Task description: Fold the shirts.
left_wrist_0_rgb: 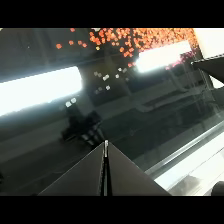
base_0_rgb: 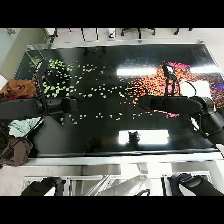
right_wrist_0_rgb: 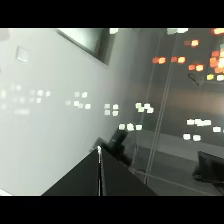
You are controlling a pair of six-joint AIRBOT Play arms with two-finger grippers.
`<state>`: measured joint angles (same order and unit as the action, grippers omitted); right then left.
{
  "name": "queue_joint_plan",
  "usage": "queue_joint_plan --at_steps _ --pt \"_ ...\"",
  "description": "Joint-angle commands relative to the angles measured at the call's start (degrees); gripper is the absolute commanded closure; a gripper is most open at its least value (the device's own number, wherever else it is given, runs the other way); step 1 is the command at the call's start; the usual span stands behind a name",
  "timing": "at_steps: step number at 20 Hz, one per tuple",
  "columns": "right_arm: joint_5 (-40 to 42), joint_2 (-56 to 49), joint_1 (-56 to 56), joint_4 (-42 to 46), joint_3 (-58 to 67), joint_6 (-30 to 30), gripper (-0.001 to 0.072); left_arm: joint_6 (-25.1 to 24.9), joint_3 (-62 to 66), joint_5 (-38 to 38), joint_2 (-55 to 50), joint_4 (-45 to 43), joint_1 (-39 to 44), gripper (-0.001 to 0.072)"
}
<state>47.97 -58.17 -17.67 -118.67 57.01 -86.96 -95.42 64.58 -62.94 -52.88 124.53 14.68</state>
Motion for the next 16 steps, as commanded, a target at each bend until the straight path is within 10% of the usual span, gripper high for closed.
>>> queue_joint_plan --at_steps 1,12,16 --pt "-0.02 -0.02 -0.04 -0.02 -0.02 0.0 0.0686 -0.02 -0.02 -0.04 0.0 -0.02 0.04 0.0686" --pt "0.0 -0.02 -0.04 -0.02 -0.02 0.0 0.0686 -0.02 -0.02 0.24 0.02 -0.02 0.04 0.0686" --pt "0.0 -0.02 -0.04 -0.04 -0.02 0.0 0.0685 -2.21 0.0 14.64 -0.72 -8.98 -2.21 0.0686"
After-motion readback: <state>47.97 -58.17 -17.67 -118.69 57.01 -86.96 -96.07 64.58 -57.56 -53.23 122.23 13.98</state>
